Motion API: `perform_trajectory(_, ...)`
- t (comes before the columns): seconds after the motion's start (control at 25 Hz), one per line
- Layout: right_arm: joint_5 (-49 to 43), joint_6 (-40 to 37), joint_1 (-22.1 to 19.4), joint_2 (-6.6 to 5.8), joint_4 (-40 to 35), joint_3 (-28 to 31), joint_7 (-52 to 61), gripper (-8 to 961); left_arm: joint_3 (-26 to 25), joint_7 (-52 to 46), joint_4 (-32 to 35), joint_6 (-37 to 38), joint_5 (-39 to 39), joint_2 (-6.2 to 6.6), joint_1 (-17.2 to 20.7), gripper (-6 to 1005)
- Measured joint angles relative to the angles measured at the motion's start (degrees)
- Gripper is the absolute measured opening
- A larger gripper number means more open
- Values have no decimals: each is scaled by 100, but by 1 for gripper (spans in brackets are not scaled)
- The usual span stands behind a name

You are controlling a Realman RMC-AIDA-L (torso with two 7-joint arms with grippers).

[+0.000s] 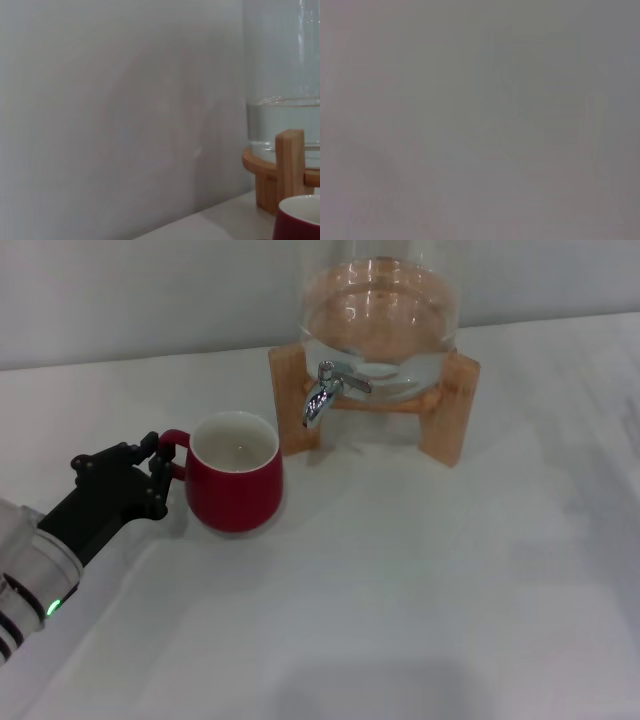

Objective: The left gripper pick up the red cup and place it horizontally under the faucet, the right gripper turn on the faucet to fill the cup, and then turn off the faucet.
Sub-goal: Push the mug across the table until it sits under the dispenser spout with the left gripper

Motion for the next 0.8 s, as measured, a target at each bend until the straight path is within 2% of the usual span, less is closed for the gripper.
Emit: perform_trajectory(0.8, -10, 0, 94, 0, 15, 0, 8, 658, 0, -162, 14, -269, 558, -10, -465, 142)
